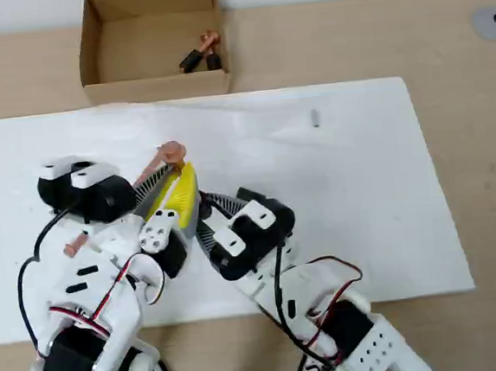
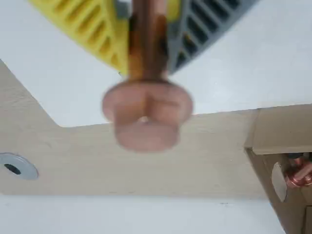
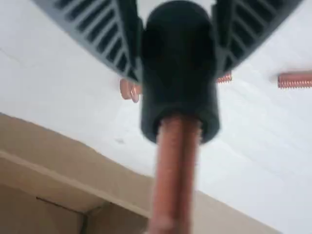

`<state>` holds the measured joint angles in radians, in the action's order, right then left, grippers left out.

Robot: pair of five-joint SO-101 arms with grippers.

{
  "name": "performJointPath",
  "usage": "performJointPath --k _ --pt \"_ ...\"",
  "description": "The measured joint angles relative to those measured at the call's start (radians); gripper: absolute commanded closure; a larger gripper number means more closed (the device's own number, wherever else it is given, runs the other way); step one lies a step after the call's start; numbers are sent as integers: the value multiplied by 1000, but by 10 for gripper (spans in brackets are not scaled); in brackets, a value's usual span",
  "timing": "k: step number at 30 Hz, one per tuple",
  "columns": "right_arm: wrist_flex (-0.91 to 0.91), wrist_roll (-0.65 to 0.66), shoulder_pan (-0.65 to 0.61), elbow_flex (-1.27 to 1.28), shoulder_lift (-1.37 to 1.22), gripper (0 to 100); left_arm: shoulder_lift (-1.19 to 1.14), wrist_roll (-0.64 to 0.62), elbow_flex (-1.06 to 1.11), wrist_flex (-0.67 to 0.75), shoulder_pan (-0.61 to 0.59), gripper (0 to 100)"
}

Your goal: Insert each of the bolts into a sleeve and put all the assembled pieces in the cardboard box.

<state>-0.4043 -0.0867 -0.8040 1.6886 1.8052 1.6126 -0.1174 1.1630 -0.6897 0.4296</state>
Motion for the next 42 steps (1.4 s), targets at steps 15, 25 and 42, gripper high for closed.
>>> performJointPath --k 15,25,42 --pt "-3 0 -2 0 -3 989 6 0 11 -61 0 994" --pt "31 0 -3 0 -2 989 5 -2 5 -190 2 989" --pt "37 0 3 0 -2 989 3 2 -103 -439 -5 868"
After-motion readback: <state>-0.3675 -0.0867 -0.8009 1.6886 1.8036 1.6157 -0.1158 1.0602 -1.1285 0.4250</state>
